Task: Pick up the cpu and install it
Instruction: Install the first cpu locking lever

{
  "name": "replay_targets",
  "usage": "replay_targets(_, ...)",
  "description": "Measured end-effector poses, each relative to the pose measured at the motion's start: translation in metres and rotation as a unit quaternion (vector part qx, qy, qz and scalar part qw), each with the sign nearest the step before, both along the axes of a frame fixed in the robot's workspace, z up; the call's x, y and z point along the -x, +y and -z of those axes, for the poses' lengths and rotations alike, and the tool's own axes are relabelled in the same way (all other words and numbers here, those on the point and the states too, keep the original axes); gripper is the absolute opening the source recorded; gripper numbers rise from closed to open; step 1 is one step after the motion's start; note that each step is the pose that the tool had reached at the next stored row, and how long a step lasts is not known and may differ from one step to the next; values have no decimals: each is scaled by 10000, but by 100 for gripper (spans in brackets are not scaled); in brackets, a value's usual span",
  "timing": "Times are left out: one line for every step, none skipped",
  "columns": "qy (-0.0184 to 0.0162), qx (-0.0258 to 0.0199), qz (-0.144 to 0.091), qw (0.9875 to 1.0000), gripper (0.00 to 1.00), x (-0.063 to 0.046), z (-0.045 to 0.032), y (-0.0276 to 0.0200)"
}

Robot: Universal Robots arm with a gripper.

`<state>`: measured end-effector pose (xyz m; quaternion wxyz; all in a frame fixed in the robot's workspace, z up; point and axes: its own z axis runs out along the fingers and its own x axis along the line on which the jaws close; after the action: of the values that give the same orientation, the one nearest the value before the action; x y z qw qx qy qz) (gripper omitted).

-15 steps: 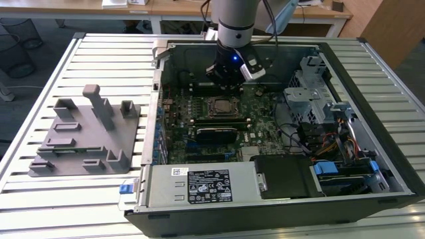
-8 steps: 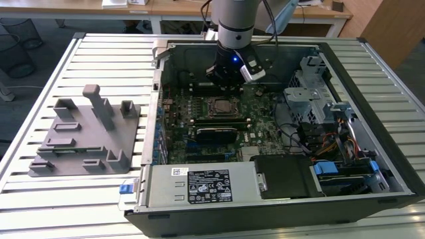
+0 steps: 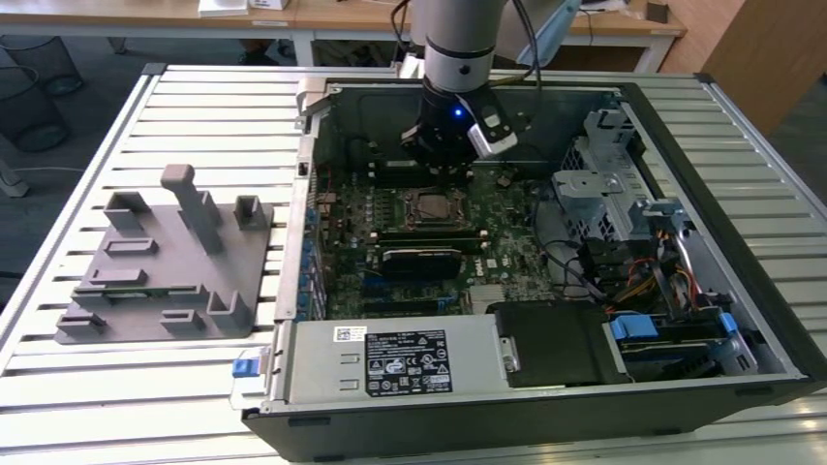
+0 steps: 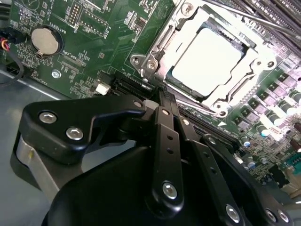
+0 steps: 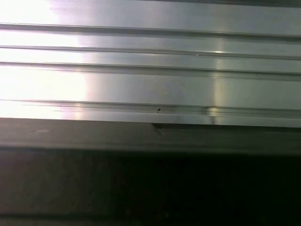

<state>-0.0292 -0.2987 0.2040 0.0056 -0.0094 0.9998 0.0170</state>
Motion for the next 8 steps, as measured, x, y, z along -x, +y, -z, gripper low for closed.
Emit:
replay_targets(0, 2, 0, 10000, 11, -2, 0, 0)
replay_targets(0, 11, 0, 10000, 11, -4, 1, 0)
replay_targets(1, 28, 0, 10000, 11, -7, 2, 0)
replay_targets(2, 42, 0, 10000, 11, -10, 5, 0)
replay_targets(3, 54, 0, 10000, 11, -11, 9, 0)
replay_targets(4, 67, 1, 10000, 11, -12, 14, 0)
replay_targets(4, 77, 0, 10000, 11, -13, 18, 0)
replay_targets(5, 87, -1, 10000, 11, -14, 21, 0)
